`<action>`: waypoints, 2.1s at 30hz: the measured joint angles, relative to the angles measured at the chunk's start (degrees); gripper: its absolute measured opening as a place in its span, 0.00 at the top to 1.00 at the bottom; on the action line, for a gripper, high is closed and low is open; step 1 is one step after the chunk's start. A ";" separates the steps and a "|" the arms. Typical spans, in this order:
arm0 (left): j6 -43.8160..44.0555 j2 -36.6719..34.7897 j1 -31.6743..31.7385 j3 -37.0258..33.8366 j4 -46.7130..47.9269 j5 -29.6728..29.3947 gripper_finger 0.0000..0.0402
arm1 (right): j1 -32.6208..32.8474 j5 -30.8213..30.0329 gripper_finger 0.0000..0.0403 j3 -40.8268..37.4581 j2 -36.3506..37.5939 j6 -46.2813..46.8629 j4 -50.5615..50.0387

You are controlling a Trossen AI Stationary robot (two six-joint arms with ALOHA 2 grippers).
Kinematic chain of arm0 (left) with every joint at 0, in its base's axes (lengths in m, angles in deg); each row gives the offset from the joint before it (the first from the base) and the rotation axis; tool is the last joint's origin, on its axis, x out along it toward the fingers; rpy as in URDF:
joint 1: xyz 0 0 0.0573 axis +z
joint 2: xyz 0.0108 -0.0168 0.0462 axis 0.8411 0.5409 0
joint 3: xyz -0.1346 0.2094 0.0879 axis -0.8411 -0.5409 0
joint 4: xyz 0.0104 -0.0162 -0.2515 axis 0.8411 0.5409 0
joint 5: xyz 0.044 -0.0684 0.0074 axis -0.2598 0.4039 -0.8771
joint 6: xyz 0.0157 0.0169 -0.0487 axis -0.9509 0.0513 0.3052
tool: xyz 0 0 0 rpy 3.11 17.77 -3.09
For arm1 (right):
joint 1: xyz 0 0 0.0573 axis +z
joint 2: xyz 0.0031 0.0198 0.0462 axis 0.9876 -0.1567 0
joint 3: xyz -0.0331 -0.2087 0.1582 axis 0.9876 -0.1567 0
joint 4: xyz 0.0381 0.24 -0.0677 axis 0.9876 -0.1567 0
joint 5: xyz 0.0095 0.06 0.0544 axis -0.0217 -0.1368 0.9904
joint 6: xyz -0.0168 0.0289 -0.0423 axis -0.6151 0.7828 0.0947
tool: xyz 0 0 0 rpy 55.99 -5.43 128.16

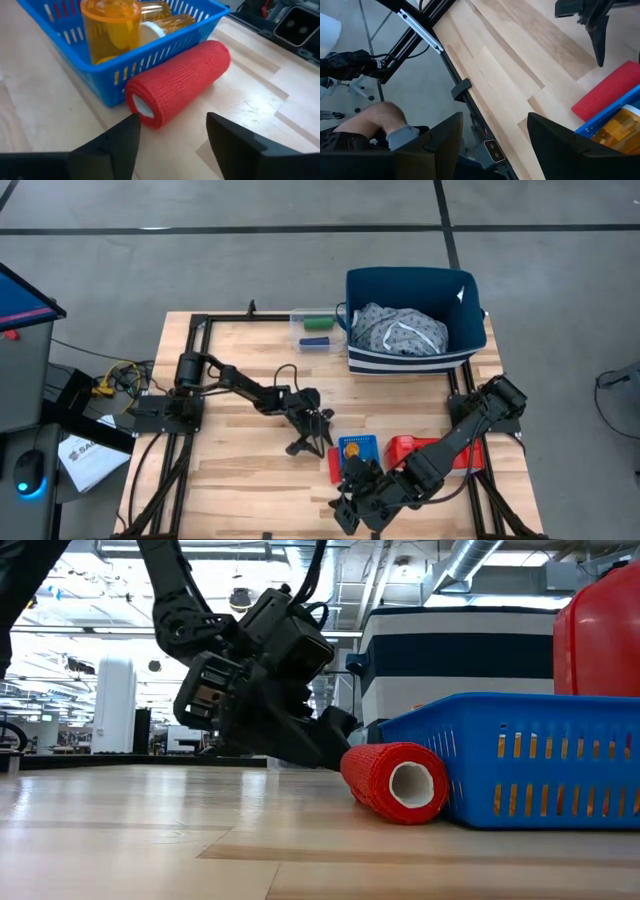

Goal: Pick & Place Medicine items
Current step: Put the red bandage into the transparent bin, then put the pink bandage into the transparent bin

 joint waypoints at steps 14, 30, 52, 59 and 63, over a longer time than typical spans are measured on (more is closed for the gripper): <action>-0.26 0.00 -0.14 0.00 -0.27 -3.02 0.72 | 0.00 -0.01 0.46 0.00 0.00 -0.50 0.04; -0.42 -0.04 -0.12 0.00 0.04 -2.51 1.00 | 0.00 -0.28 0.46 0.00 0.00 -0.68 0.03; -5.16 -18.94 -0.29 -13.48 9.33 -9.49 0.92 | 0.00 -0.45 0.46 -0.04 0.00 -1.09 0.16; -8.15 -29.45 -6.63 -16.44 8.70 -13.67 0.58 | -0.45 -0.41 0.46 -0.07 0.00 -0.98 -0.06; -14.14 -29.04 -13.39 -15.17 9.61 -21.77 0.34 | -1.08 -0.19 0.46 -0.07 0.00 -0.94 -0.70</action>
